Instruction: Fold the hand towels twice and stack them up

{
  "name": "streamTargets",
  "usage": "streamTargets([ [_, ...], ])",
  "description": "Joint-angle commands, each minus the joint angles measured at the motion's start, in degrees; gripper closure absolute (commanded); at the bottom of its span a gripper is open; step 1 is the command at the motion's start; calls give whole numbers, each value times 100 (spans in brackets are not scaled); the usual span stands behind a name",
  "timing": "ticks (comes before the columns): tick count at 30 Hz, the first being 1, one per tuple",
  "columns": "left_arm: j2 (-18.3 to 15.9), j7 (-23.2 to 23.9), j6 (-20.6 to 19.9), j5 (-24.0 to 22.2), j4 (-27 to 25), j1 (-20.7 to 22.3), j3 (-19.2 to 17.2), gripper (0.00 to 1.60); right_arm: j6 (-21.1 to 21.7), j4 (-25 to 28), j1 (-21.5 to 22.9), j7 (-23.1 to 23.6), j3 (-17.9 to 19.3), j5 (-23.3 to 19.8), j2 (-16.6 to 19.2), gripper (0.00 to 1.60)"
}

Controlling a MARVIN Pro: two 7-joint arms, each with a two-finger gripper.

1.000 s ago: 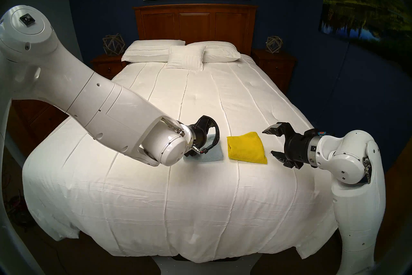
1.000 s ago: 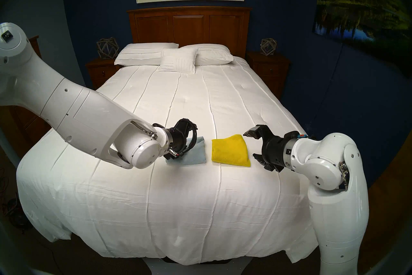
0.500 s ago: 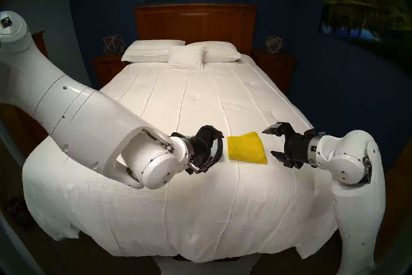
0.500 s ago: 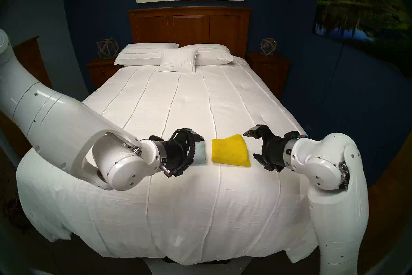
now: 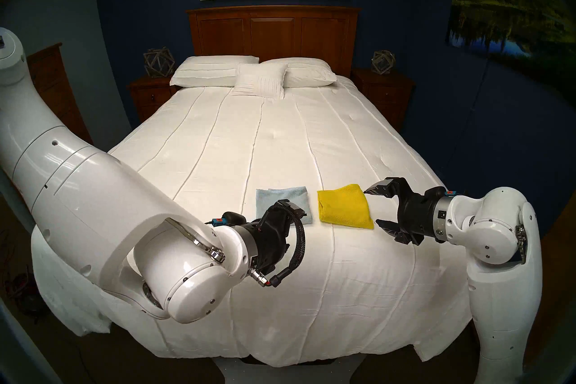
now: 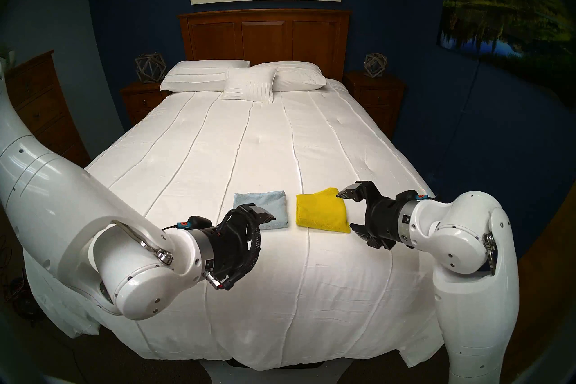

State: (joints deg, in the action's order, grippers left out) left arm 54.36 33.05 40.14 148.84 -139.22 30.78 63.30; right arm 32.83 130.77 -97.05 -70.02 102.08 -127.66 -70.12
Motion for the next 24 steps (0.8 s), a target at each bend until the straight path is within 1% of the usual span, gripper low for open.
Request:
streamTargets([
  [1,-76,490,680,-297,-78,-235,-222,0,-103,174,-115,-85,-99,-216,-113,0],
  [2,-83,517,809,-328,-78,-320,-309,0,-137,186,-118,-97,-97,-274,-143,0],
  [3,-67,552,852,-361,-78,-365,-345,0,-150,205,-119,-114,-104,-286,-149,0],
  [7,-115,652,828,-403,-78,-493,-436,0,-163,239,-128,-145,-127,-292,-153,0],
  [8,-180,719,741,-422,-78,-574,-495,0,-172,221,-136,-132,-120,-277,-173,0],
  [11,-126,783,821,-496,-78,-716,-592,0,-166,178,-155,-76,-78,-280,-209,0],
  [14,-159,919,849,-606,-78,-987,-682,0,-170,165,-205,3,-43,-308,-268,0],
  [17,-175,1078,913,-686,-78,-1220,-751,0,-115,191,-278,102,-54,-221,-290,0],
  [19,-253,1285,964,-788,24,-1436,-899,0,-111,191,-288,125,-53,-212,-290,0],
  [20,-250,1322,923,-796,79,-1483,-942,0,-110,191,-291,133,-52,-209,-290,0],
  [22,-112,1356,942,-846,204,-1593,-1058,0,-103,192,-297,150,-50,-200,-293,0],
  [23,-99,1386,854,-865,274,-1667,-1125,0,-100,191,-299,154,-49,-197,-295,0],
  [24,-49,1396,867,-894,335,-1714,-1174,0,-95,192,-302,160,-48,-192,-299,0],
])
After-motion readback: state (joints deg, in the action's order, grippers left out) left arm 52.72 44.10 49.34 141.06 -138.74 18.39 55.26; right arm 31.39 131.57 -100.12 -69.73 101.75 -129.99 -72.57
